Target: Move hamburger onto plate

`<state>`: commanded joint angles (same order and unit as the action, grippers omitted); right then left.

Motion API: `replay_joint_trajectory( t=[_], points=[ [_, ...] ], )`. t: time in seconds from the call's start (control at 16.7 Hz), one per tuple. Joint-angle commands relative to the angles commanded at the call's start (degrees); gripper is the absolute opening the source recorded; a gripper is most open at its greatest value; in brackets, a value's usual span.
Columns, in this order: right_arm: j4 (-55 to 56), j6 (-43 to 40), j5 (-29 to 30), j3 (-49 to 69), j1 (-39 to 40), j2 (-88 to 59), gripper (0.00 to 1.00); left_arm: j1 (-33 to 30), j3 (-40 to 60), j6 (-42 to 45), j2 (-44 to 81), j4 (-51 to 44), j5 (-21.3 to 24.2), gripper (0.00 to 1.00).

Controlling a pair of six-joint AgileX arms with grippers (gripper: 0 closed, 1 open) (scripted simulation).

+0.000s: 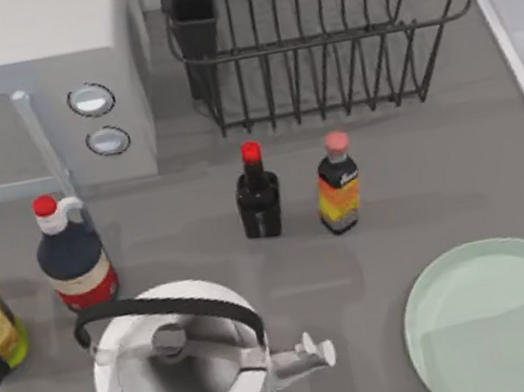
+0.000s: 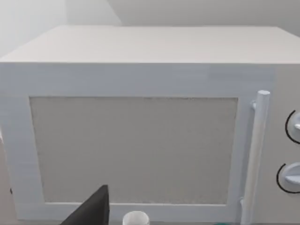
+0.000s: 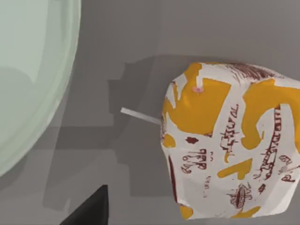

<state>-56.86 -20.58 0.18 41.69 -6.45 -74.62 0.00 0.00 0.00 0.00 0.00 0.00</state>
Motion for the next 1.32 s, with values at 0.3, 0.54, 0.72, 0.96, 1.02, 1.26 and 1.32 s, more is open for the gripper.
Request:
replay_joint_trajectory(
  t=[0.3,0.54,0.72,0.96,1.02,1.26,1.32],
  points=[
    [0.32,0.09,0.00,-0.31,0.24,0.09,1.00,0.00,0.00,0.00,0.00,0.00,0.00,1.00],
    [6.73,0.24,-0.01,-3.63,0.15,-3.25,1.00,0.00,0.00,0.00,0.00,0.00,0.00,1.00],
    [15.94,0.27,-0.02,-7.74,0.16,-7.56,1.00,0.00,0.00,0.00,0.00,0.00,0.00,1.00],
    [23.34,0.32,-0.03,-11.60,0.14,-11.69,1.00,0.00,0.00,0.00,0.00,0.00,0.00,1.00],
    [23.67,0.32,-0.03,-11.79,0.13,-11.88,1.00,0.00,0.00,0.00,0.00,0.00,0.00,1.00],
    [23.67,0.32,-0.03,-11.79,0.13,-11.88,0.92,0.00,0.00,0.00,0.00,0.00,0.00,1.00],
    [23.67,0.32,-0.03,-11.79,0.13,-11.88,0.85,0.00,0.00,0.00,0.00,0.00,0.00,1.00]
  ],
)
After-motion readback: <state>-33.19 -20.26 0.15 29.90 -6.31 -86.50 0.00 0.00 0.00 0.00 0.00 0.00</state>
